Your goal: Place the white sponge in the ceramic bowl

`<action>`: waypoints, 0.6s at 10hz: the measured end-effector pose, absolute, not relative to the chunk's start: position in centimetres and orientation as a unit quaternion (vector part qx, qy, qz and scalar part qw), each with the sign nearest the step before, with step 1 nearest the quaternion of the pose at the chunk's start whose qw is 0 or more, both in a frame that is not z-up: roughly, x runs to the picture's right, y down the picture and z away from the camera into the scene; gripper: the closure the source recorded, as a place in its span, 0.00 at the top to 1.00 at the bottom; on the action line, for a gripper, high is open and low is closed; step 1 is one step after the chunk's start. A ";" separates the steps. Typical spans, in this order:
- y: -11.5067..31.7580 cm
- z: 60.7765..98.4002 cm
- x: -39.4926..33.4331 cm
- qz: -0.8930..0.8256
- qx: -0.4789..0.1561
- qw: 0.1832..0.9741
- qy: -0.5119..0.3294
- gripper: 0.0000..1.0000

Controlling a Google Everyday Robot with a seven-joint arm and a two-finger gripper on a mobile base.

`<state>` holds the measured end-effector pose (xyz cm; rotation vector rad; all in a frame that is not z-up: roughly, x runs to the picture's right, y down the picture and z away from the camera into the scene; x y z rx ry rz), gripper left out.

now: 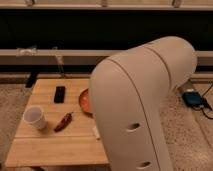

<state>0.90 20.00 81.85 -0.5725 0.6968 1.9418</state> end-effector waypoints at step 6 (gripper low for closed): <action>22.1 82.8 1.3 0.800 -0.241 0.462 0.296 0.69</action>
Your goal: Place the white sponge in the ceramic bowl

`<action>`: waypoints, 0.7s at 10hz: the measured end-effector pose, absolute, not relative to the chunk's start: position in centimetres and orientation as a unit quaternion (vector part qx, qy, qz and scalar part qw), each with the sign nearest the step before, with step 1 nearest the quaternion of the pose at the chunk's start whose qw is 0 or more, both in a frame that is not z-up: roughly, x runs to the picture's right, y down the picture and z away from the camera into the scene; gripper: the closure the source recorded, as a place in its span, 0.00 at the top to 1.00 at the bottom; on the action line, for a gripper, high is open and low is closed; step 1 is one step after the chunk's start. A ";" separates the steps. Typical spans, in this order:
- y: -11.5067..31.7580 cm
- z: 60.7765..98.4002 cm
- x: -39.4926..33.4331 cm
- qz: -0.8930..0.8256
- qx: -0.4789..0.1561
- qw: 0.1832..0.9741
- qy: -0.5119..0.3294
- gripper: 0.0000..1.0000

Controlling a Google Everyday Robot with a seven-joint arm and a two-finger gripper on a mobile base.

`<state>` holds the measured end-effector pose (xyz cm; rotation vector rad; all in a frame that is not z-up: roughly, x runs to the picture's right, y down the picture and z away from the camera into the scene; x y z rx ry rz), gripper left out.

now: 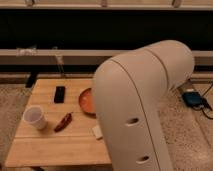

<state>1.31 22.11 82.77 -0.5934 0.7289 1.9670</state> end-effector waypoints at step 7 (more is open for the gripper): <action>21.7 84.3 -0.3 0.805 -0.232 0.460 0.293 0.44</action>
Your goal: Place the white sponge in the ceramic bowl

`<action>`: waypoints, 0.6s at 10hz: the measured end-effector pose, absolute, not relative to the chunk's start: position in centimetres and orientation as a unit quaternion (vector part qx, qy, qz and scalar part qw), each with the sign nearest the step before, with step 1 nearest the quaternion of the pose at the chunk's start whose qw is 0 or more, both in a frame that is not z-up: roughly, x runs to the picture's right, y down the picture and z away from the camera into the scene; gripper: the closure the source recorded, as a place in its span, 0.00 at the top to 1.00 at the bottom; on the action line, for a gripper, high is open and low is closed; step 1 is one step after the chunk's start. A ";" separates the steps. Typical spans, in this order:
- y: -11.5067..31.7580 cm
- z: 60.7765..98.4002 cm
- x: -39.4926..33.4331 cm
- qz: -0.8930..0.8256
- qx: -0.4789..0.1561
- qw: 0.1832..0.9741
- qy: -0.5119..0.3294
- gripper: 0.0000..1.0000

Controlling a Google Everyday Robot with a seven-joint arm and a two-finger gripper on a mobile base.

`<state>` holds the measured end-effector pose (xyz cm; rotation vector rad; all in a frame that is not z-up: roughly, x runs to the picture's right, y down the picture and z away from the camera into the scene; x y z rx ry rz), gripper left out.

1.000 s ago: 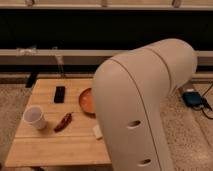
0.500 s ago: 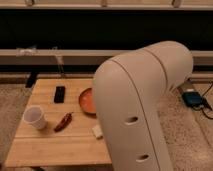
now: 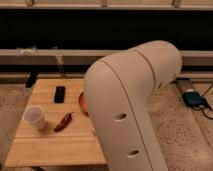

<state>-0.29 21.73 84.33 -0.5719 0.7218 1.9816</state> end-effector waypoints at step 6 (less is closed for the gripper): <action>15.5 79.6 -0.6 0.810 -0.214 0.477 0.267 0.00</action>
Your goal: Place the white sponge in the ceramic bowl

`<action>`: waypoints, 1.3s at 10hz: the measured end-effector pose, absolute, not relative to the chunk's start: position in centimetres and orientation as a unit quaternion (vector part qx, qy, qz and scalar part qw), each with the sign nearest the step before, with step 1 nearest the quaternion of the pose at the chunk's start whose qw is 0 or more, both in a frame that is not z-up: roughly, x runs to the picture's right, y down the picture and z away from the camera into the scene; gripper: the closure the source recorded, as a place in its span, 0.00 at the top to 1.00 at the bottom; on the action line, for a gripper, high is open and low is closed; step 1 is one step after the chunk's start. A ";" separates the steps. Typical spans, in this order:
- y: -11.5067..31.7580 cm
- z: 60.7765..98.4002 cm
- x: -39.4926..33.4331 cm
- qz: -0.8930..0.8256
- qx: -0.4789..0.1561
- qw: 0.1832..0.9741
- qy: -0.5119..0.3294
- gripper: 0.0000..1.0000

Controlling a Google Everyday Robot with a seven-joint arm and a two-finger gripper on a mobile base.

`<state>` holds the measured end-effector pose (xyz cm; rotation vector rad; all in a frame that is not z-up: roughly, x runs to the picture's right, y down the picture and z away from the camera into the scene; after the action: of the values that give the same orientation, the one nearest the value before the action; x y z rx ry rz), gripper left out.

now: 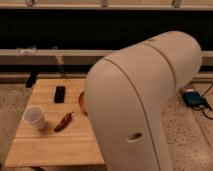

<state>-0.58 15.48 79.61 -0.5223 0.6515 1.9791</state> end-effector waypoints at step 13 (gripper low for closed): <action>0.6 86.9 -1.9 0.786 -0.175 0.543 0.238 0.51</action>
<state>-1.90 0.58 86.85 -0.4143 0.5645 1.8662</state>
